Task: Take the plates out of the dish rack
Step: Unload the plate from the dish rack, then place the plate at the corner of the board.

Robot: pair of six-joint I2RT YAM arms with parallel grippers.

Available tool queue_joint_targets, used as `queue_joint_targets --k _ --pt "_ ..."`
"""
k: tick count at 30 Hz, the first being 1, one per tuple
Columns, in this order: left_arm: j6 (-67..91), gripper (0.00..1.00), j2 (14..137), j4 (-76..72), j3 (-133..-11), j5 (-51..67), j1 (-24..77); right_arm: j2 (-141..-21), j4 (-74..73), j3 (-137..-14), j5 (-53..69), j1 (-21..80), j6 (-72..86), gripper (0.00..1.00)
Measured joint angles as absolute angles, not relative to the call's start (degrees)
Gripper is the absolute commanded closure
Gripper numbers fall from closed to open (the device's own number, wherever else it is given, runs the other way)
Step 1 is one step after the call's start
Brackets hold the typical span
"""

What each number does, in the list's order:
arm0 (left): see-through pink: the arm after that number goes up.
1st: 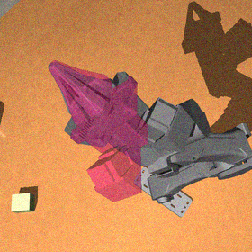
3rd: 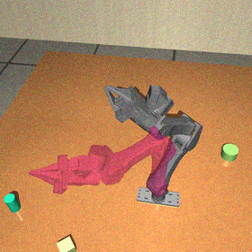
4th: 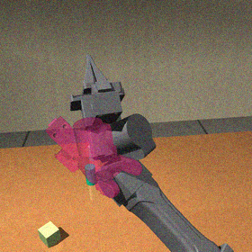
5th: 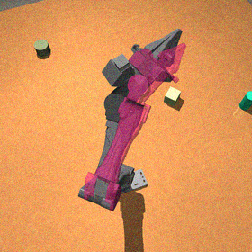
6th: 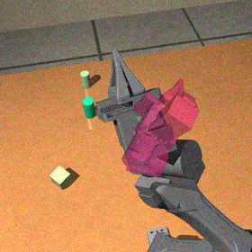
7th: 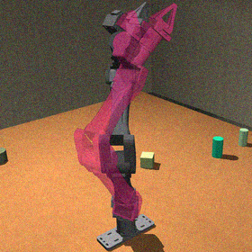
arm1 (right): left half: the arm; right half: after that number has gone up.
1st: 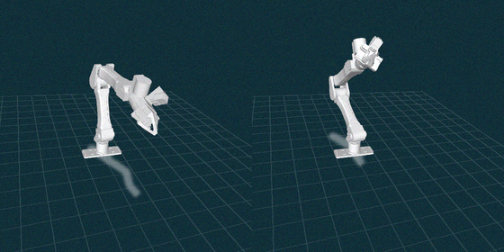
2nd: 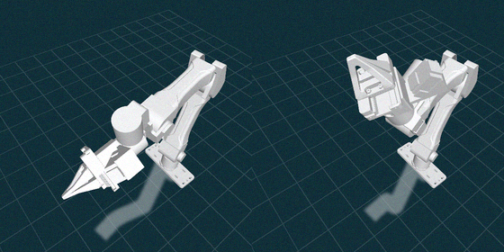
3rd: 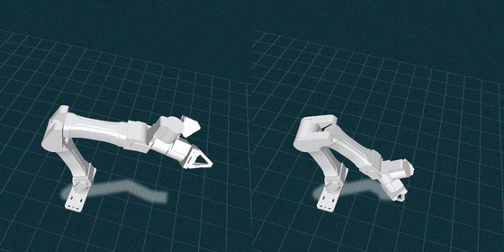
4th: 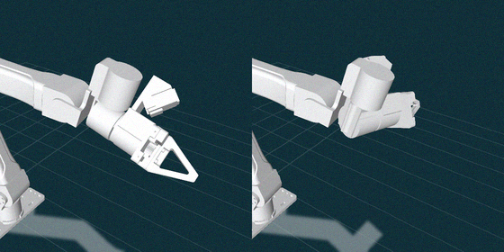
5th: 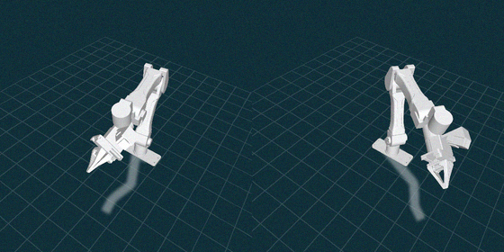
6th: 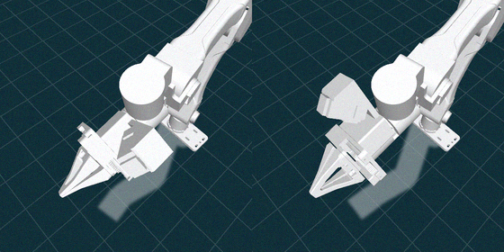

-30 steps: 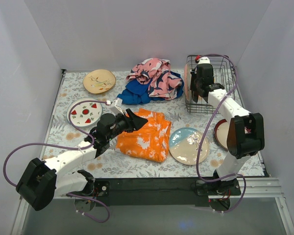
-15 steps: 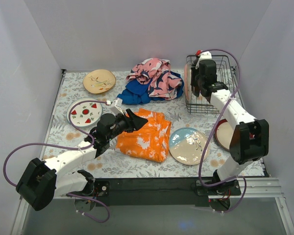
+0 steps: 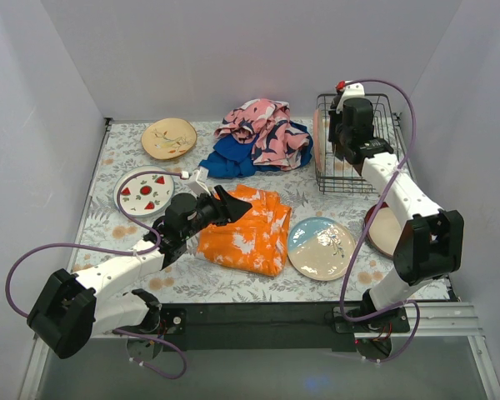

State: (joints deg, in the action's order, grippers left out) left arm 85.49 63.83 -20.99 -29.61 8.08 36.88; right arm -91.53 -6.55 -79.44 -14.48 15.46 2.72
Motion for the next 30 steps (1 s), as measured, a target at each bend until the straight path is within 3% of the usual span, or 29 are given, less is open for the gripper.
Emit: queue_joint_targets --k 11,30 --pt "85.4 0.49 63.6 -21.0 -29.6 7.4 36.9 -88.6 -12.6 -82.6 -20.0 16.1 -1.0 0.99" --pt "85.3 0.48 62.0 -20.5 -29.6 6.6 36.9 -64.9 -35.7 -79.5 -35.5 20.3 -0.6 0.99"
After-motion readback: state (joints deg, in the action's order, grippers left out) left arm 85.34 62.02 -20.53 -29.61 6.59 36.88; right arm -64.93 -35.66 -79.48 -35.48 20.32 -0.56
